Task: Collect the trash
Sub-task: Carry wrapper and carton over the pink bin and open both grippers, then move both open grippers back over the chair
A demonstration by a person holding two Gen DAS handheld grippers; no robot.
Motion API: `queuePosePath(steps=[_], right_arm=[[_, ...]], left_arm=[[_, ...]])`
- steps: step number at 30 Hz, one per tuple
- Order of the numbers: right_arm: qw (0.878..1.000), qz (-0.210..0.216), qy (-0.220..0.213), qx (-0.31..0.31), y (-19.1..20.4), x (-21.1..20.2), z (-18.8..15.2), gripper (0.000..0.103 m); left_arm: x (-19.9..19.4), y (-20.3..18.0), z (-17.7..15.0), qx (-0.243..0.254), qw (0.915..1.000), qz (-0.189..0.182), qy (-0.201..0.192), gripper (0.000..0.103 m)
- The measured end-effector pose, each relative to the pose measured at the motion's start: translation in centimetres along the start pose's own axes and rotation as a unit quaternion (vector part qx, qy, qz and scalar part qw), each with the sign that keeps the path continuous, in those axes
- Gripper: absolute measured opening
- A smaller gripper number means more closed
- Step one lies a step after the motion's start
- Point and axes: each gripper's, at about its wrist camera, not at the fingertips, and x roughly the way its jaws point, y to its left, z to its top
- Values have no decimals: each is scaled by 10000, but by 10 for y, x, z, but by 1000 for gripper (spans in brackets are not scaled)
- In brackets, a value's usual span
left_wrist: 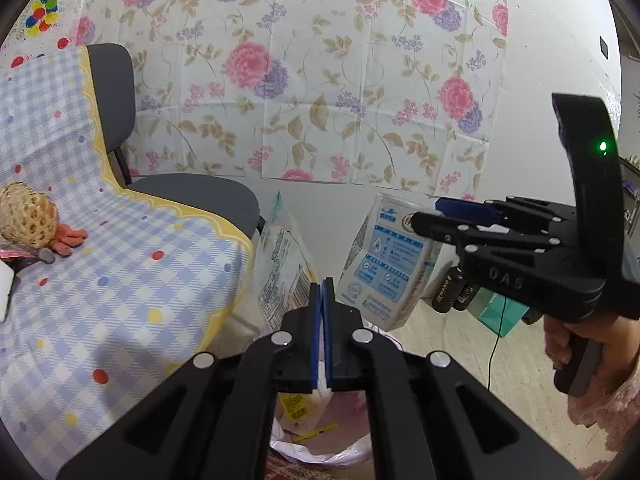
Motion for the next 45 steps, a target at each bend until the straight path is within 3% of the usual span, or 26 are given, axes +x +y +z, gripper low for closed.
queuePosePath(steps=[5,9,24,32,38,45], right_arm=[[9996,142,214,72,-1,25,-5,37],[9995,176,260,103,-2,29,-6,42],[9988,416,174,176,13,20,6,43],[9973,691,132,205,27,21,13,43],[9938,1071,147,245,43,33,20,43],[9879,1539,181,51,82,54,40,45]], left_arm=[[17,6,4,-126,9998,-46,153,4],[21,13,2,-243,9993,77,261,40],[-33,69,7,-924,9937,607,-198,41],[-43,81,1,-974,9900,1012,-90,42],[-48,94,-4,-1063,9858,1299,-14,48],[-68,130,-7,-1100,9706,2141,9,67]])
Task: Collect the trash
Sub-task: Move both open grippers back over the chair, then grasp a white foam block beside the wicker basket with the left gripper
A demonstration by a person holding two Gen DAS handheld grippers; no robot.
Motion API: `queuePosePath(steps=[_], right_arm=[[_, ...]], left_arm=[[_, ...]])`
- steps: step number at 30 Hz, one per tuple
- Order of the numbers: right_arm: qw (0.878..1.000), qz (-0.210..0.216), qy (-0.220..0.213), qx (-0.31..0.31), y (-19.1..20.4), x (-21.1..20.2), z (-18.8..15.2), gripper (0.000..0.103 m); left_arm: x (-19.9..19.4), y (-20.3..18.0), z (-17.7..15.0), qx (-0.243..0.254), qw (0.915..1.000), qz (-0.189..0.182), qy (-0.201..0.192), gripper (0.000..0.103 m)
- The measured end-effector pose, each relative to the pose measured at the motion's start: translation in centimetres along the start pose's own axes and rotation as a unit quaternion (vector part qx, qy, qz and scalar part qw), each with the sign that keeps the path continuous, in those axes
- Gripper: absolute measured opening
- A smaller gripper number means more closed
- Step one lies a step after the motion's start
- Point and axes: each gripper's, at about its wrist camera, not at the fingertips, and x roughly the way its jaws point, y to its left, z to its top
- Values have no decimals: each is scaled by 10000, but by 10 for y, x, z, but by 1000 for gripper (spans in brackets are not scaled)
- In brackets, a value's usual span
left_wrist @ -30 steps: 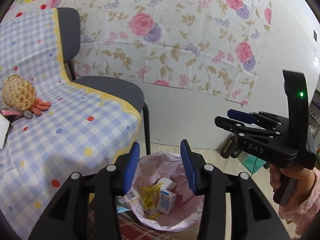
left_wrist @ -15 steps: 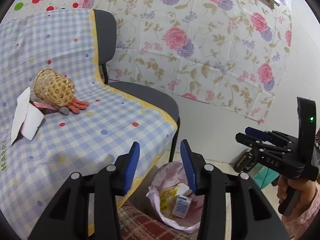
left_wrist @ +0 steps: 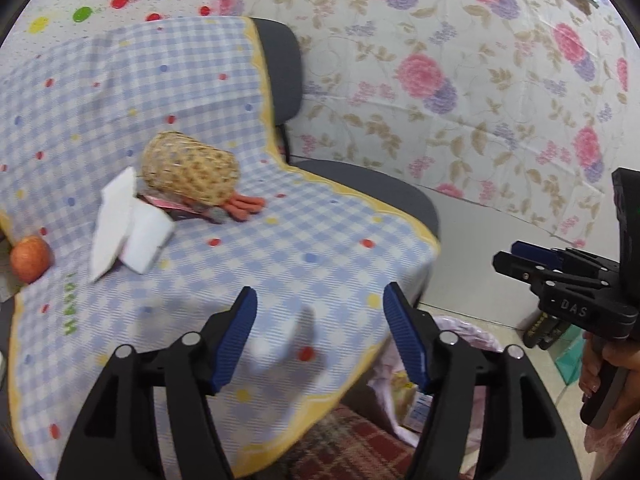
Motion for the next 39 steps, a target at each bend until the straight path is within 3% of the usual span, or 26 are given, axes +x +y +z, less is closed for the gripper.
queuePosePath(steps=[2,5,7,13,17,19,24,30,35,37,39], right_arm=[[9999,141,-10,-87,13,9,8,45],[9991,347,-51,-227,32,22,22,47],[9984,457,-89,-312,44,27,29,47],[9956,771,-145,-513,74,44,47,47],[9939,919,-132,-596,91,58,57,47],[9933,977,-115,-613,98,67,63,47],[9926,1084,-101,-545,114,84,78,47],[9917,1173,-152,-501,122,89,90,47],[9922,1136,-101,-505,124,90,89,47],[9921,1133,-65,-529,125,90,87,47],[9917,1155,-35,-563,128,89,85,47]], left_arm=[[0,18,4,-100,9993,357,-36,70],[2,43,8,-199,9979,612,13,71],[5,65,9,-259,9925,1195,70,71],[14,128,12,-814,9790,1854,223,71],[22,149,10,-874,9756,1983,359,69],[30,154,11,-821,9751,2005,468,63],[54,159,14,-471,9714,2200,765,63],[83,166,20,-275,9718,1996,1228,62],[98,173,29,-231,9740,1812,1340,40],[97,176,31,-275,9750,1779,1305,21],[88,177,32,-314,9758,1858,1107,9]])
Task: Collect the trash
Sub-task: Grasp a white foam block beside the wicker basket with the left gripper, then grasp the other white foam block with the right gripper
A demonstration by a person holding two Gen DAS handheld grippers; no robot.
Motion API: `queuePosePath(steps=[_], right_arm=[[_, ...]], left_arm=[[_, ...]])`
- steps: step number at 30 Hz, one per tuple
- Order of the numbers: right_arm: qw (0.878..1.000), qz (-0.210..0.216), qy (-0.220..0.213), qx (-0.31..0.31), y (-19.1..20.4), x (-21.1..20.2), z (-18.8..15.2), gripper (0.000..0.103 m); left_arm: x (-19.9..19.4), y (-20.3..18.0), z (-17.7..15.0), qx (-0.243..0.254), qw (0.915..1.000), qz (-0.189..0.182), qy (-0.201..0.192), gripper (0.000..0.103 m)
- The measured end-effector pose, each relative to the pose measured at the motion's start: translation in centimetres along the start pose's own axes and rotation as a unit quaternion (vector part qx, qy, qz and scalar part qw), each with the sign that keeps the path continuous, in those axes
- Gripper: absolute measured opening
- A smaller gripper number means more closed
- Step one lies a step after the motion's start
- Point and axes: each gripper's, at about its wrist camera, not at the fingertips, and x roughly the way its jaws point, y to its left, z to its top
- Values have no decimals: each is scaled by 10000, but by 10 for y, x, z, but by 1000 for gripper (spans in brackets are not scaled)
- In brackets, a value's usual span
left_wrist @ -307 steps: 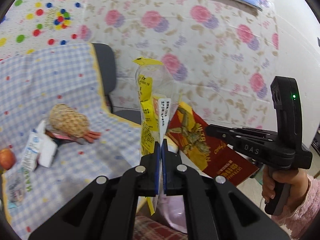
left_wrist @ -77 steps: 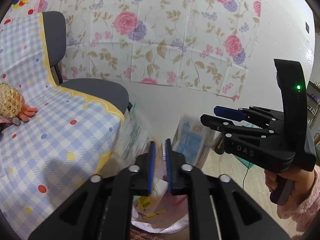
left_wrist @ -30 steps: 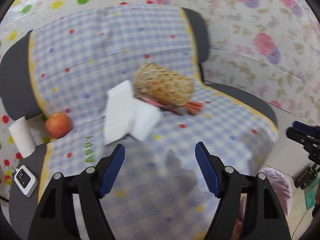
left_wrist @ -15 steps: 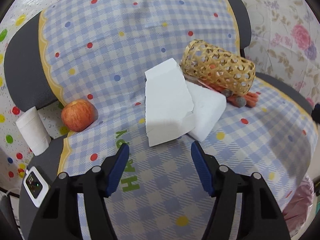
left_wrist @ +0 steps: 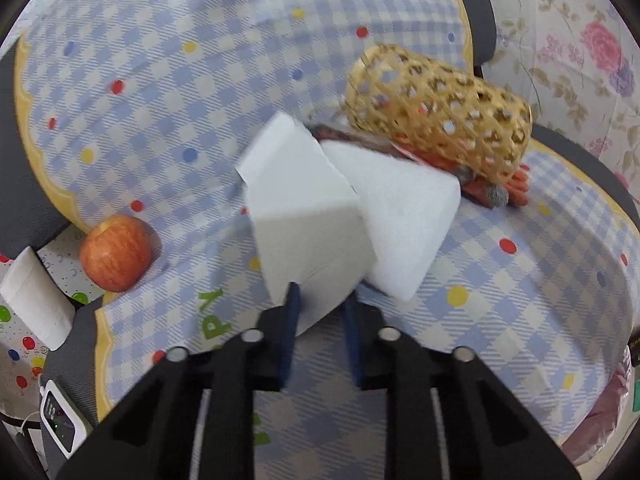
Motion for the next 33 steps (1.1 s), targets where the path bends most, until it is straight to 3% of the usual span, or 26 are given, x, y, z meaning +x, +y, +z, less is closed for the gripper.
queuePosePath(steps=[2,7,11,16,24,26,28,29,33], right_arm=[[10000,67,10,-57,6,0,0,47],[9993,291,-17,-225,27,2,3,60],[9980,588,57,-242,44,16,8,61],[9959,844,245,-203,59,45,14,65],[9945,914,513,-82,67,87,26,66],[9942,943,524,1,67,94,29,66],[9936,973,562,83,66,101,31,66],[9934,979,581,107,66,104,31,66],[9929,976,653,183,71,118,35,63]], left_arm=[[-13,6,-2,-148,9996,-40,-236,0],[-66,26,-24,-596,9934,-258,-950,0],[-98,36,-43,-827,9865,-465,-1331,0],[-93,39,-55,-989,9871,-655,-1079,0],[-61,60,-74,-1269,9889,-579,-512,1],[-59,63,-72,-1282,9885,-609,-515,5],[-56,65,-68,-1263,9889,-575,-532,20],[-55,65,-66,-1246,9892,-554,-545,22],[-50,63,-56,-1163,9901,-546,-559,23]])
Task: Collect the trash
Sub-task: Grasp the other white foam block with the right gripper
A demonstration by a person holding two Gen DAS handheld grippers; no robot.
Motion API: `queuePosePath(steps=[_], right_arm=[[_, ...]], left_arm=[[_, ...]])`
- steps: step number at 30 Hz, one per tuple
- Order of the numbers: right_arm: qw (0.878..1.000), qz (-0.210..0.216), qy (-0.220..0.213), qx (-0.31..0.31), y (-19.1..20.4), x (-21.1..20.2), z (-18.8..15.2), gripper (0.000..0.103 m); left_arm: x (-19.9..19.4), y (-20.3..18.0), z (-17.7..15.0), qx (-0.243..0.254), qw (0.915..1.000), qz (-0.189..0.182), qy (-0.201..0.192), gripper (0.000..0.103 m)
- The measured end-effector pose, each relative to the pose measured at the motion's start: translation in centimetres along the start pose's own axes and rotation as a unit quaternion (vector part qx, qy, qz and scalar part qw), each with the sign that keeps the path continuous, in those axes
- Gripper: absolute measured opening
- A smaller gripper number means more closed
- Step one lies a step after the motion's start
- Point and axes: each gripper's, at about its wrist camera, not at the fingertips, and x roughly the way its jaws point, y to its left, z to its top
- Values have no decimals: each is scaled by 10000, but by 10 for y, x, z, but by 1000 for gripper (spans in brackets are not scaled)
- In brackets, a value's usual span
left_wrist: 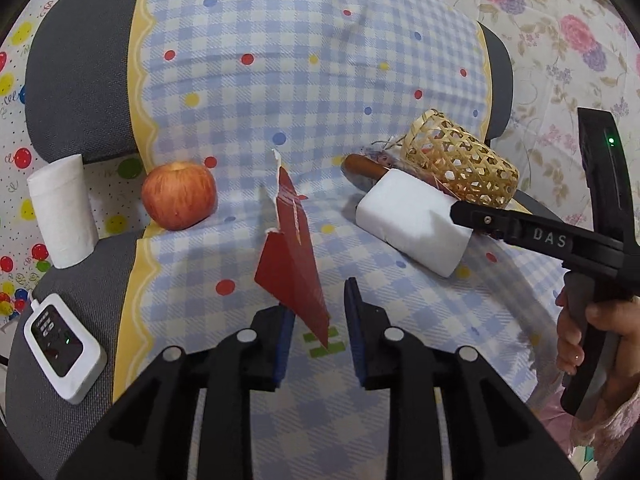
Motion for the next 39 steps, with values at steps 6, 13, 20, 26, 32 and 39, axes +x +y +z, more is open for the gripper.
queuePosePath(steps=[6,13,20,26,32,39], right_arm=[[9989,200,202,385,-6,19,4,63],[9969,501,92,606,-12,1,-11,41],[9980,82,-554,-292,9,-68,-18,29],[9944,-187,-847,-603,15,-123,-31,29],[9906,-496,-1098,-647,4,-165,-55,30],[9874,-876,-1260,-396,-28,-210,-79,30]], left_arm=[[7,-2,3,-8,10000,-49,68,0],[-3,-6,-8,30,10000,4,56,0],[-27,-15,-12,29,10000,-67,-65,0],[-61,-38,-11,119,9985,-420,-341,0],[-86,-81,-24,515,9940,-804,-537,0],[-103,-127,-30,977,9854,-1220,-674,0]])
